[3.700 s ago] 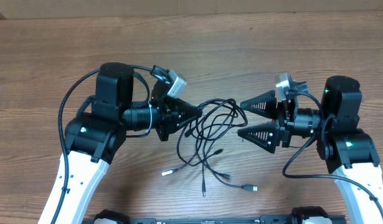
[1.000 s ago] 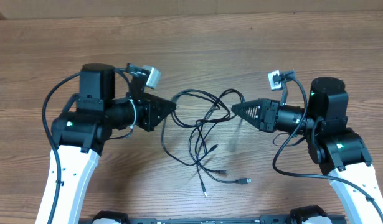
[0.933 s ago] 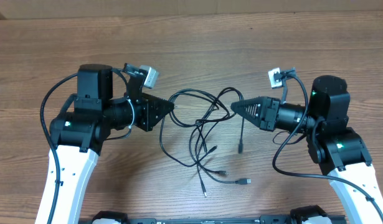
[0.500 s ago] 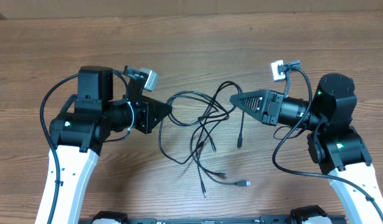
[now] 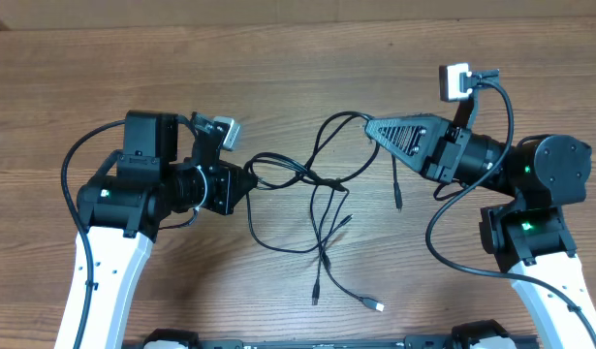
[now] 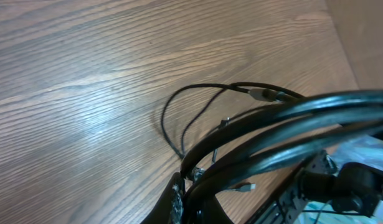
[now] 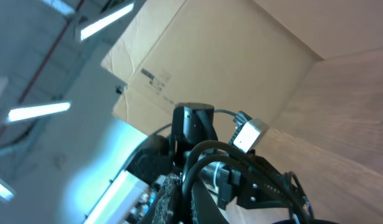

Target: Untangle cables

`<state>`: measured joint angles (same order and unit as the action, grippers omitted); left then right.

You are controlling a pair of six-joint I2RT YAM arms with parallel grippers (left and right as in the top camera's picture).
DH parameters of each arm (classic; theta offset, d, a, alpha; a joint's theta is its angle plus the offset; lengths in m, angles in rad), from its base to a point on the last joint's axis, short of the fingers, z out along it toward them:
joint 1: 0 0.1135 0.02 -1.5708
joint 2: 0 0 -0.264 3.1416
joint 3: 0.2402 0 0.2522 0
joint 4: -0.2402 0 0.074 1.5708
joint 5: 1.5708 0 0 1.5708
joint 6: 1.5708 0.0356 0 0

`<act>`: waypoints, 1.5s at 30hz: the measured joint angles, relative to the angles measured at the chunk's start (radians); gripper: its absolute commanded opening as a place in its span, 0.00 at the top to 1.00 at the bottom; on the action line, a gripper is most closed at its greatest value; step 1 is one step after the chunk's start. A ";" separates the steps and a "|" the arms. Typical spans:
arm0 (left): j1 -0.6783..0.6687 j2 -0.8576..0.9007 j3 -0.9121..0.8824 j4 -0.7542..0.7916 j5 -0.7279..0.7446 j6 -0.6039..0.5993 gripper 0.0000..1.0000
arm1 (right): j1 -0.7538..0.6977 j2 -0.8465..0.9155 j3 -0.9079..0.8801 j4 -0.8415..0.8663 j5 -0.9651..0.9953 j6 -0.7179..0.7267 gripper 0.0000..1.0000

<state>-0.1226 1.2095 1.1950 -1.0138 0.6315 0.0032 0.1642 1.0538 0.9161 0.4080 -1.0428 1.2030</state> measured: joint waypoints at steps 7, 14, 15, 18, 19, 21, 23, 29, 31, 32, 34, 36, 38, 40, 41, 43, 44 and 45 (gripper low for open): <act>-0.008 0.000 0.000 0.012 0.030 0.000 0.96 | 0.000 0.000 0.000 0.004 0.035 0.138 0.96; -0.022 0.009 0.000 0.019 0.003 0.008 0.96 | 0.000 0.000 0.000 0.004 0.070 0.370 0.96; -0.022 0.011 0.000 0.019 0.008 0.019 0.96 | 0.000 0.000 0.000 -0.004 0.087 0.397 0.96; -0.022 0.017 0.000 0.017 0.077 0.091 0.96 | 0.000 -0.001 0.000 -0.083 0.206 0.460 0.96; -0.022 0.018 0.000 0.013 0.110 0.126 0.96 | 0.000 0.000 0.000 -0.117 0.257 0.470 0.96; -0.034 0.018 0.000 0.010 0.151 0.172 0.96 | 0.000 0.000 0.000 -0.166 0.344 0.483 0.96; -0.049 0.018 0.000 0.005 0.174 0.208 0.96 | 0.000 0.000 0.000 -0.196 0.424 0.491 0.96; -0.116 0.018 0.000 0.023 0.224 0.270 0.96 | 0.000 -0.001 0.002 -0.336 0.565 0.498 0.92; -0.135 0.018 0.000 0.055 0.249 0.286 0.96 | 0.000 0.000 0.002 -0.449 0.600 0.491 0.96; -0.138 0.018 0.000 0.066 0.261 0.288 0.96 | 0.000 0.000 0.002 -0.479 0.611 0.476 0.96; -0.138 0.019 0.000 0.092 0.282 0.290 0.96 | 0.000 0.000 0.002 -0.525 0.621 0.447 0.96; -0.138 0.019 0.000 0.102 0.294 0.292 0.96 | 0.000 0.000 0.002 -0.541 0.624 0.426 0.97; -0.138 0.019 0.000 0.106 0.302 0.293 0.96 | 0.000 0.000 0.002 -0.541 0.623 0.414 0.96; -0.138 0.019 0.000 0.106 0.308 0.293 0.96 | 0.000 0.000 0.002 -0.539 0.612 0.404 0.96; -0.138 0.019 0.000 0.106 0.309 0.293 0.96 | 0.000 0.000 0.002 -0.536 0.600 0.400 0.96; -0.138 0.019 0.000 0.108 0.312 0.293 0.96 | 0.000 0.000 0.002 -0.528 0.583 0.393 0.96; -0.138 0.019 0.000 0.109 0.312 0.293 0.96 | 0.000 0.000 0.002 -0.521 0.570 0.389 0.96; -0.138 0.019 0.000 0.109 0.312 0.293 0.96 | 0.000 0.000 0.002 -0.513 0.557 0.385 0.96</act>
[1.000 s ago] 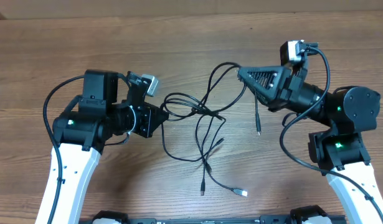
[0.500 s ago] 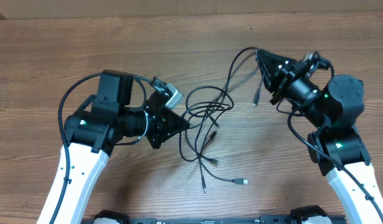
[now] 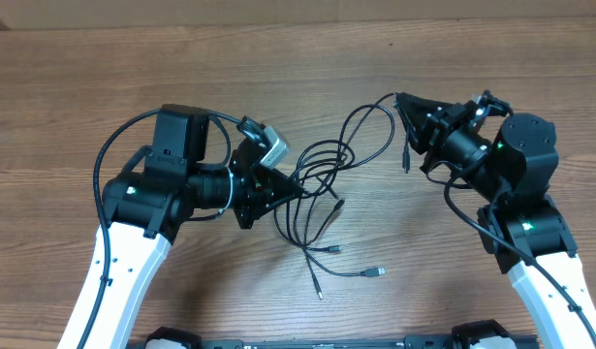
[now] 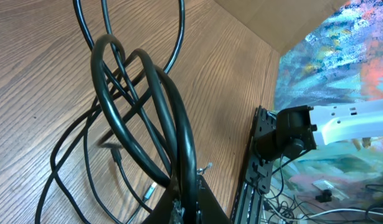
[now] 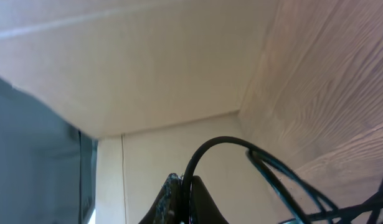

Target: Untangle cables

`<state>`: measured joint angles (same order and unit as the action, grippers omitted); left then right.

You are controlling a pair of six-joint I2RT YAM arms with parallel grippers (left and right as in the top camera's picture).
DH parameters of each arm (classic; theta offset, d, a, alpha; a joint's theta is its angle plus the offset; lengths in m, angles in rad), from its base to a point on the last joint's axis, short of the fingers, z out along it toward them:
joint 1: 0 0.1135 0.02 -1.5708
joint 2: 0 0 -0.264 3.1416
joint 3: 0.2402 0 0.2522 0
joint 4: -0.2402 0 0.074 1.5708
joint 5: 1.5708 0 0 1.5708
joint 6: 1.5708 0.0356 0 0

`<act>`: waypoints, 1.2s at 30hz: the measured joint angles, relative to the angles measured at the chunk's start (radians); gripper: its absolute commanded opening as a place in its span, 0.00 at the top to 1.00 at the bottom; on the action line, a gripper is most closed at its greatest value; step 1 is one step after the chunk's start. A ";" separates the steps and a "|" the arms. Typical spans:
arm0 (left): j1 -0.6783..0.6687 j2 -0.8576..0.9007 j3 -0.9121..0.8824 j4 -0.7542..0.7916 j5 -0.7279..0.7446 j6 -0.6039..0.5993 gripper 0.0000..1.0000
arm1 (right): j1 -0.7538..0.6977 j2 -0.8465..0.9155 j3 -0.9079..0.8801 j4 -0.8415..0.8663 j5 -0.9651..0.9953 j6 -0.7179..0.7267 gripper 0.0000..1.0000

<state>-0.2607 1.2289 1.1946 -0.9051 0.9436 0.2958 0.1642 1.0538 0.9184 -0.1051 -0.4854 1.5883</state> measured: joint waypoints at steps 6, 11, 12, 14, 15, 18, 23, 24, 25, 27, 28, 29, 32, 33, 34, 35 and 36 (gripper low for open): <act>0.000 0.000 0.000 0.000 0.001 0.000 0.96 | 0.000 0.000 0.000 0.002 -0.068 -0.091 0.42; 0.000 0.000 0.000 0.000 0.004 0.000 0.96 | 0.000 0.000 0.000 -0.064 -0.087 -0.212 0.00; 0.000 0.000 0.000 0.000 0.004 0.000 0.96 | 0.000 0.000 0.000 -0.080 -0.087 -0.234 0.00; 0.000 0.000 0.000 0.000 0.004 0.000 0.96 | 0.000 0.000 0.000 -0.149 -0.088 -0.291 0.00; 0.000 0.000 0.000 0.000 0.004 0.000 0.96 | 0.000 0.000 0.000 -0.171 -0.089 -0.304 0.00; 0.000 0.000 0.000 0.001 0.005 0.000 0.96 | 0.000 0.000 0.000 -0.276 -0.091 -0.348 0.00; 0.000 0.000 0.000 0.020 0.005 0.000 0.96 | 0.000 0.000 0.000 -0.349 -0.097 -0.463 0.00; 0.000 0.000 0.000 0.020 0.006 0.000 0.96 | 0.000 0.000 0.000 -0.343 -0.105 -0.517 0.00; 0.000 0.000 0.000 0.021 0.007 0.000 0.96 | 0.000 0.000 0.000 -0.335 -0.114 -0.559 0.00; 0.000 0.000 0.000 0.022 0.007 0.000 0.96 | 0.000 0.000 0.000 -0.304 -0.147 -0.708 0.03; 0.000 0.000 0.000 0.022 0.007 0.000 0.96 | 0.000 0.000 0.000 -0.294 -0.158 -0.750 0.04; 0.000 0.000 0.000 0.022 0.007 0.000 0.96 | 0.000 0.000 0.000 -0.279 -0.179 -0.821 0.05; 0.000 0.000 0.000 0.022 0.007 0.000 0.96 | 0.000 0.000 0.000 -0.253 -0.231 -1.040 0.05; 0.000 0.000 0.000 0.023 0.007 0.000 0.96 | 0.000 0.000 0.000 -0.254 -0.244 -1.106 0.05; 0.000 0.000 0.000 0.022 0.007 0.000 0.96 | 0.000 0.000 0.000 -0.253 -0.251 -1.167 0.05; 0.000 0.000 0.000 0.023 0.008 0.000 0.96 | 0.000 0.000 0.000 -0.253 -0.260 -1.238 0.05; 0.000 0.000 0.000 0.022 0.011 0.000 0.96 | 0.000 0.000 0.000 -0.253 -0.267 -1.302 0.04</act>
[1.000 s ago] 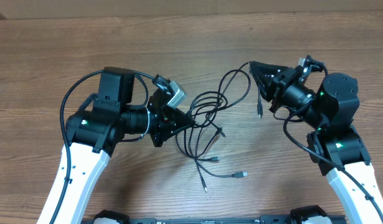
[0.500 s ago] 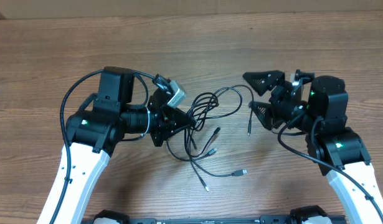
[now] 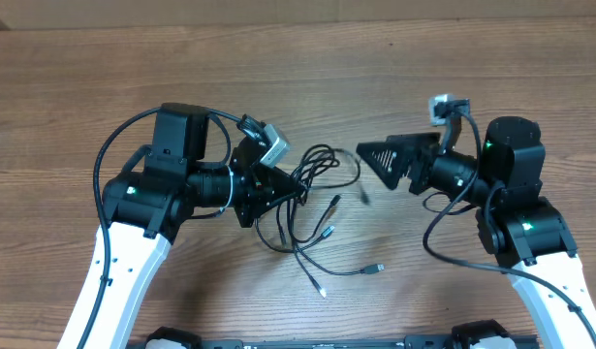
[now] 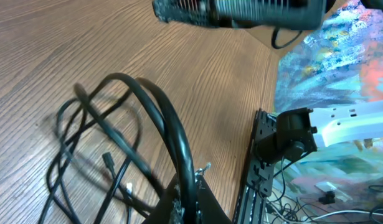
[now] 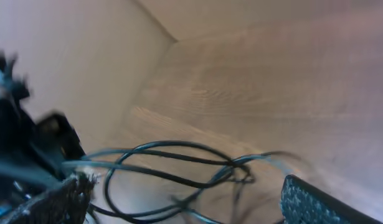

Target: Untangle cables

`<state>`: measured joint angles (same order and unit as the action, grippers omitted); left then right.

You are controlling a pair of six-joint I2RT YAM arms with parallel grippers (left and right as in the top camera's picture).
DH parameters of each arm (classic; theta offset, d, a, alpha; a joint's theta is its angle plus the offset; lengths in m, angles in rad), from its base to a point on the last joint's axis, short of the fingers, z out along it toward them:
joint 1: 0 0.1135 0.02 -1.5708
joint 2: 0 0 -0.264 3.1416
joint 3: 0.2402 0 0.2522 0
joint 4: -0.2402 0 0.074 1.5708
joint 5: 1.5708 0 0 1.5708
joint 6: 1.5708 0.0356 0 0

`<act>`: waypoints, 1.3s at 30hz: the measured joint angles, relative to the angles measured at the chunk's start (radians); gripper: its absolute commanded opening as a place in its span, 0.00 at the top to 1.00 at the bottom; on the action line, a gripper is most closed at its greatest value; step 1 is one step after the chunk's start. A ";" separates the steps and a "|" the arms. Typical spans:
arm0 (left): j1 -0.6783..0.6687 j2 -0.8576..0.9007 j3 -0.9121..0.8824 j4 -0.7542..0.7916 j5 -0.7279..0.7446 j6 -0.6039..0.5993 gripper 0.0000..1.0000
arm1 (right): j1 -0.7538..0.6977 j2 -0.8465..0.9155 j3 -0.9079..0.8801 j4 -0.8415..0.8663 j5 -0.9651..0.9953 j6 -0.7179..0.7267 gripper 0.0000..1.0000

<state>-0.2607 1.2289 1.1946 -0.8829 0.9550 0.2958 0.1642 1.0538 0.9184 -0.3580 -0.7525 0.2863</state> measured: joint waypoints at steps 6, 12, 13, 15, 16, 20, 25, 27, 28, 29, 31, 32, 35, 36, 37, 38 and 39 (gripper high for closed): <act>0.000 0.000 0.000 0.000 0.079 0.041 0.96 | 0.000 0.000 0.000 -0.001 -0.047 -0.330 0.04; 0.000 0.000 0.000 0.001 0.127 0.061 0.96 | 0.000 0.000 0.000 -0.018 -0.158 -0.529 0.03; 0.000 0.000 0.000 0.005 0.139 0.064 0.96 | 0.000 0.000 0.000 -0.023 -0.163 -0.538 0.03; 0.000 0.000 0.000 0.027 0.179 0.068 0.96 | 0.000 0.000 0.000 -0.053 -0.184 -0.590 0.03; 0.000 0.000 0.000 0.039 0.198 0.071 0.96 | 0.000 0.000 0.000 -0.059 -0.190 -0.608 0.03; 0.000 0.000 0.000 0.097 0.296 0.071 0.96 | 0.000 0.021 0.000 -0.062 -0.209 -0.651 0.03; -0.002 0.000 0.000 0.119 0.393 0.071 0.96 | 0.000 0.109 0.000 -0.036 -0.216 -0.671 0.00; -0.006 0.000 0.000 0.121 0.421 0.071 0.96 | 0.000 0.144 0.000 -0.014 -0.217 -0.674 0.00; -0.013 0.000 0.000 0.122 0.432 0.071 0.96 | 0.000 0.158 0.000 -0.001 -0.217 -0.673 0.00; -0.021 0.000 0.000 0.124 0.443 0.071 0.96 | 0.000 0.171 0.000 0.011 -0.220 -0.673 0.00; -0.036 0.000 0.000 0.135 0.456 0.071 0.96 | 0.000 0.186 0.000 0.030 -0.232 -0.673 0.00; -0.043 0.000 0.000 0.145 0.462 0.071 0.96 | 0.000 0.192 0.000 0.037 -0.238 -0.673 0.00; -0.074 0.000 0.000 0.190 0.479 0.071 0.96 | 0.005 0.204 0.000 0.051 -0.240 -0.673 0.05; -0.086 0.000 0.000 0.204 0.484 0.071 0.96 | 0.009 0.208 0.000 0.053 -0.240 -0.673 0.07; -0.095 0.000 0.000 0.216 0.487 0.071 0.96 | 0.016 0.210 0.000 0.056 -0.241 -0.672 0.09; -0.103 0.000 0.000 0.225 0.490 0.071 0.96 | 0.027 0.212 0.000 0.060 -0.243 -0.673 0.10; -0.106 0.000 0.000 0.228 0.490 0.071 0.96 | 0.036 0.213 0.000 0.066 -0.244 -0.674 0.12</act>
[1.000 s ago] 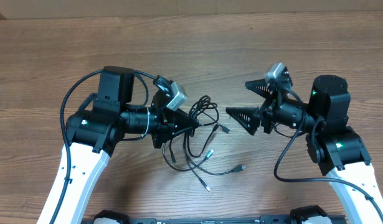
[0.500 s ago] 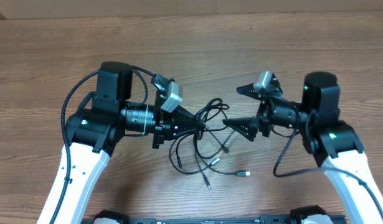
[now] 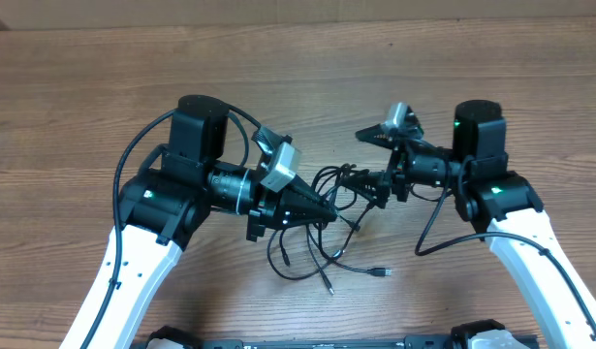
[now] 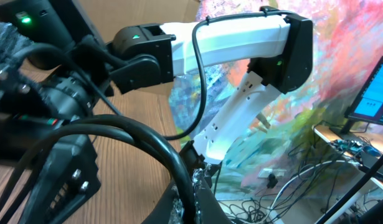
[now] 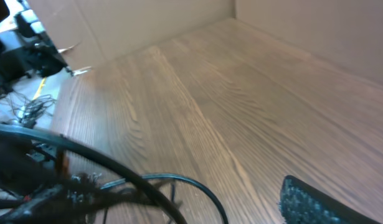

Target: Untangle cables

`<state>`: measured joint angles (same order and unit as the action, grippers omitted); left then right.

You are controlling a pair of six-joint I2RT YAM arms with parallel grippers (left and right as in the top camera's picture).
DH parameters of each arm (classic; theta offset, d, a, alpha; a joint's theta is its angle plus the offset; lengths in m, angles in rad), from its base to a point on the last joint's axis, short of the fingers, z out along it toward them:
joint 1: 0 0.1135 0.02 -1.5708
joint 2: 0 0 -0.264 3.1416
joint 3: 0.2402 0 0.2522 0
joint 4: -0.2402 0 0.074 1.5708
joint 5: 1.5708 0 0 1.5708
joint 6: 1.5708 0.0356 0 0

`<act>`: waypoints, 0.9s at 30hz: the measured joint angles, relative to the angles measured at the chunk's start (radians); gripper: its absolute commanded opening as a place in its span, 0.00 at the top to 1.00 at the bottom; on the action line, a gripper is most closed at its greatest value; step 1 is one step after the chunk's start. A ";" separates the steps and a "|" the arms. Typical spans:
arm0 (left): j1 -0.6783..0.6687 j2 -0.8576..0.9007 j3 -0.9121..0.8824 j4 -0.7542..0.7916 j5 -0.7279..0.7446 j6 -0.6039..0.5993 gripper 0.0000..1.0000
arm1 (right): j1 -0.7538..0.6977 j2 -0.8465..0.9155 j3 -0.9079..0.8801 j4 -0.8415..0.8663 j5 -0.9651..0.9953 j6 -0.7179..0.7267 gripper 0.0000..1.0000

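Note:
Thin black cables lie in a tangled bunch mid-table, with loose plug ends toward the near edge. My left gripper points right and is shut on a thick black cable loop; that gripper shows at the bottom of the left wrist view. Just right of the bunch, my right gripper points left and is open. In the right wrist view one black finger pad shows at lower right. A blurred cable runs between the fingers of that gripper, untouched by them.
The wooden table stretches around both arms. A cardboard wall stands along the far edge. The two grippers face each other closely over the bunch, with the right arm's own cable hanging beside it.
My left gripper, still holding the cable, has moved right and turned to face the right arm. The open right gripper has come left, close to the bunch, which now lies more gathered.
At first both grippers were shut on cables, with the tangle stretched between them. Then the right one held its strand higher and further right. Then it stood open, its strand fallen back by the left gripper. Now it is open beside the bunch.

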<state>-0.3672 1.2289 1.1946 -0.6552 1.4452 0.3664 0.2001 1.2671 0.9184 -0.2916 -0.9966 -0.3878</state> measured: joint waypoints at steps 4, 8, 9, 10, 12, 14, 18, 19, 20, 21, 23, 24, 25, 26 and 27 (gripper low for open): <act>0.000 0.000 0.000 0.005 -0.002 -0.001 0.96 | 0.060 0.000 0.000 0.044 -0.035 0.001 0.36; 0.000 0.000 0.000 0.006 -0.002 -0.005 0.96 | 0.114 0.000 0.000 0.098 -0.061 0.000 0.65; 0.000 0.000 0.000 0.006 -0.002 -0.008 0.96 | 0.124 0.000 0.000 0.117 -0.064 -0.001 0.67; 0.000 0.000 0.000 0.005 -0.002 -0.016 0.96 | 0.129 0.000 0.000 0.127 -0.067 0.000 0.70; 0.000 0.000 0.000 0.002 -0.002 -0.023 0.96 | 0.130 0.000 0.000 0.164 -0.068 0.017 0.79; 0.000 0.000 0.000 -0.003 -0.012 -0.032 0.96 | 0.128 0.000 0.000 0.221 -0.035 0.083 0.88; 0.000 0.000 0.000 -0.009 -0.079 -0.084 0.96 | 0.111 0.000 0.000 0.269 0.039 0.233 0.96; 0.000 0.000 0.000 -0.011 -0.100 -0.100 0.96 | 0.099 0.000 0.000 0.274 0.055 0.266 0.96; 0.000 0.002 0.000 -0.010 -0.118 -0.108 0.96 | 0.088 0.000 0.000 0.275 0.064 0.295 0.96; 0.000 0.003 0.000 -0.010 -0.134 -0.118 0.96 | 0.077 -0.001 0.000 0.275 0.070 0.324 0.96; 0.001 0.010 0.000 -0.010 -0.163 -0.132 0.90 | 0.058 -0.003 0.000 0.276 0.080 0.373 0.96; 0.002 0.013 0.000 -0.011 -0.178 -0.135 0.83 | 0.045 -0.005 0.000 0.275 0.086 0.405 0.96; 0.003 0.014 0.000 -0.018 -0.190 -0.136 0.78 | 0.033 -0.006 0.000 0.275 0.096 0.434 0.96; 0.003 0.013 0.000 -0.027 -0.199 -0.147 0.67 | 0.019 -0.007 0.000 0.275 0.105 0.455 0.96; 0.002 0.013 0.000 -0.038 -0.213 -0.154 0.51 | -0.002 -0.008 0.000 0.273 0.117 0.485 0.96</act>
<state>-0.3649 1.2419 1.1946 -0.6930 1.2324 0.2127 0.1978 1.2594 0.9184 -0.0185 -0.8795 0.0975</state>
